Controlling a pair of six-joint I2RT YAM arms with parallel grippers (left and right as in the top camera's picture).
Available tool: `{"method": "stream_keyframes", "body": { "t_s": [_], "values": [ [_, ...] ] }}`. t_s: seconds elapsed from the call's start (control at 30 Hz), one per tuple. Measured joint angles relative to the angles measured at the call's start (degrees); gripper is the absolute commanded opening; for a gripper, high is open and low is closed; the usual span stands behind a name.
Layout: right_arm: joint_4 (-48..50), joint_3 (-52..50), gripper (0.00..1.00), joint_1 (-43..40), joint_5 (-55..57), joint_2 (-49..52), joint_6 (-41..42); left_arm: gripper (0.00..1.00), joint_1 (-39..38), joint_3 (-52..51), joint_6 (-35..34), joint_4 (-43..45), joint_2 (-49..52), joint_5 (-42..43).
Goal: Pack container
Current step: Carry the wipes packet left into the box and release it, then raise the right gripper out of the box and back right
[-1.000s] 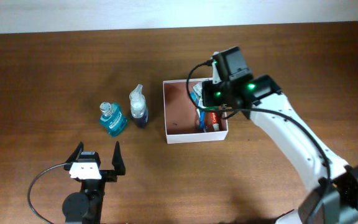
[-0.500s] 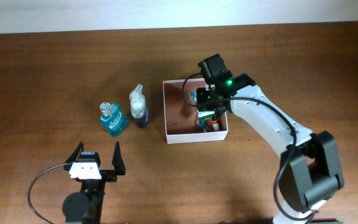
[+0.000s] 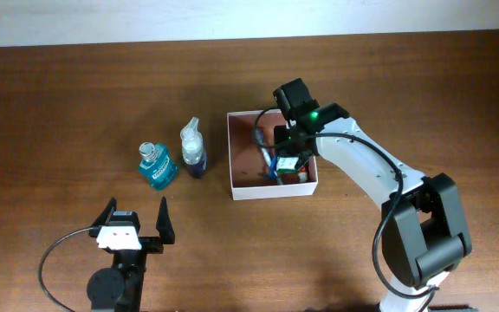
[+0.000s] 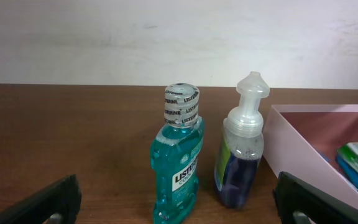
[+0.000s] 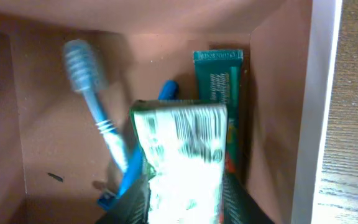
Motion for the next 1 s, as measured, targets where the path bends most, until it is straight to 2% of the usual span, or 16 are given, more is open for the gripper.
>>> {"method": "stream_keyframes", "body": {
  "t_s": [0.17, 0.3, 0.57, 0.63, 0.83, 1.0],
  "values": [
    [-1.2, 1.4, 0.38, 0.0, 0.0, 0.0, -1.7, 0.99, 0.0, 0.0, 0.0, 0.0, 0.0, 0.0],
    [-5.9, 5.2, 0.41, 0.0, 0.2, -1.4, -2.8, 0.99, 0.0, 0.0, 0.0, 0.0, 0.0, 0.0],
    [-14.3, 11.2, 0.48, -4.1, 2.5, -10.8, -3.5, 0.99, 0.0, 0.0, 0.0, 0.0, 0.0, 0.0],
    [-16.1, 11.4, 0.55, -7.0, 2.8, -12.3, -4.2, 0.99, 0.0, 0.0, 0.0, 0.0, 0.0, 0.0],
    [-21.6, 11.5, 0.98, -16.6, 3.7, -13.0, -6.3, 0.99, 0.0, 0.0, 0.0, 0.0, 0.0, 0.0],
    [-24.9, 11.5, 0.98, -22.8, 3.8, -13.0, -6.9, 0.99, 0.0, 0.0, 0.0, 0.0, 0.0, 0.0]
  ]
}}
